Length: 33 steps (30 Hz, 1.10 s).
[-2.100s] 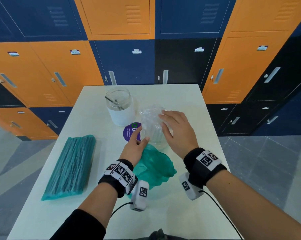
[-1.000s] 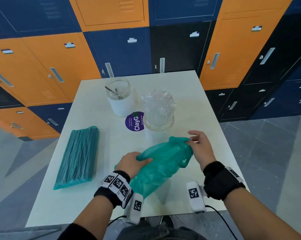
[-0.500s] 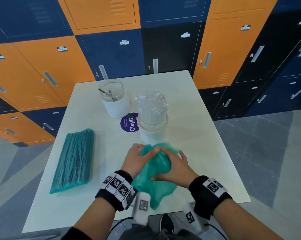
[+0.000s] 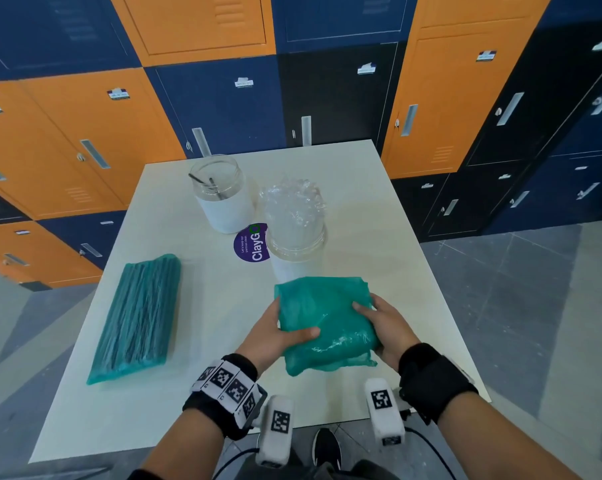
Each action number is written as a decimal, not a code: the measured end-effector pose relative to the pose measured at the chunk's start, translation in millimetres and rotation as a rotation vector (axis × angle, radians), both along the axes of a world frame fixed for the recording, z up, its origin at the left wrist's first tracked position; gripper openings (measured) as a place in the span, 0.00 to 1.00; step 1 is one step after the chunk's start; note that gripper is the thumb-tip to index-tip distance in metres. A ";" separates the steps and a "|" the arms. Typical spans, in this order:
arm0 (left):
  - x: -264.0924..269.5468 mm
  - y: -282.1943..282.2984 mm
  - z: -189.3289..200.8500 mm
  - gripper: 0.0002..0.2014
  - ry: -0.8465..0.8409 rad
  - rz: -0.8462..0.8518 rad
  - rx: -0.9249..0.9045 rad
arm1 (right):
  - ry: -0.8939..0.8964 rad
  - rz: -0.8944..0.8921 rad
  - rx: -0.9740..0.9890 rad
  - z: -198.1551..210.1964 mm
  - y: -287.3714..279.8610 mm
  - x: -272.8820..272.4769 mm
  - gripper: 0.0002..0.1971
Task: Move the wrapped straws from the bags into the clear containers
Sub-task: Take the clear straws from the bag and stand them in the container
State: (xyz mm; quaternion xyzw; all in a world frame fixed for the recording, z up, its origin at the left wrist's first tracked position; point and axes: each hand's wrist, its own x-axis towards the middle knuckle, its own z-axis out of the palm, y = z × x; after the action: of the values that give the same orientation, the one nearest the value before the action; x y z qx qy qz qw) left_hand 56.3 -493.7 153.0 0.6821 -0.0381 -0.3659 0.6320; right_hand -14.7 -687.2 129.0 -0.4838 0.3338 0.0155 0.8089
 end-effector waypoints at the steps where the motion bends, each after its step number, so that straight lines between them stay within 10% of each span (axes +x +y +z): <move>1: -0.4 0.5 -3.9 0.31 -0.036 -0.004 0.048 | -0.003 -0.014 0.010 0.0 -3.2 0.4 0.11; 12: 9.1 1.7 -11.3 0.28 -0.054 0.140 0.159 | -0.006 -0.105 0.064 0.6 -21.8 -5.0 0.16; 19: 10.0 -10.9 -5.5 0.29 -0.366 0.194 0.294 | -0.120 -0.009 -0.854 10.2 -1.4 4.4 0.08; 25: 7.8 -20.9 -2.8 0.23 -0.286 0.149 0.171 | -0.024 0.354 -0.499 9.7 27.6 9.1 0.27; 29: 4.3 -18.2 2.2 0.25 -0.120 0.117 0.002 | -0.069 0.302 -0.318 10.5 26.9 7.6 0.20; 33: 6.1 -7.9 -6.7 0.23 -0.105 0.119 0.005 | -0.020 0.190 -0.867 4.5 6.2 13.9 0.19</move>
State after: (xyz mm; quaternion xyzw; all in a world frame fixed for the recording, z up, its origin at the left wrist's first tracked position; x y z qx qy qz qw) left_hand 62.4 -501.6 146.3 0.7030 -0.0296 -0.2914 0.6481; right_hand -0.8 -681.0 133.5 -0.8069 0.2558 -0.0565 0.5294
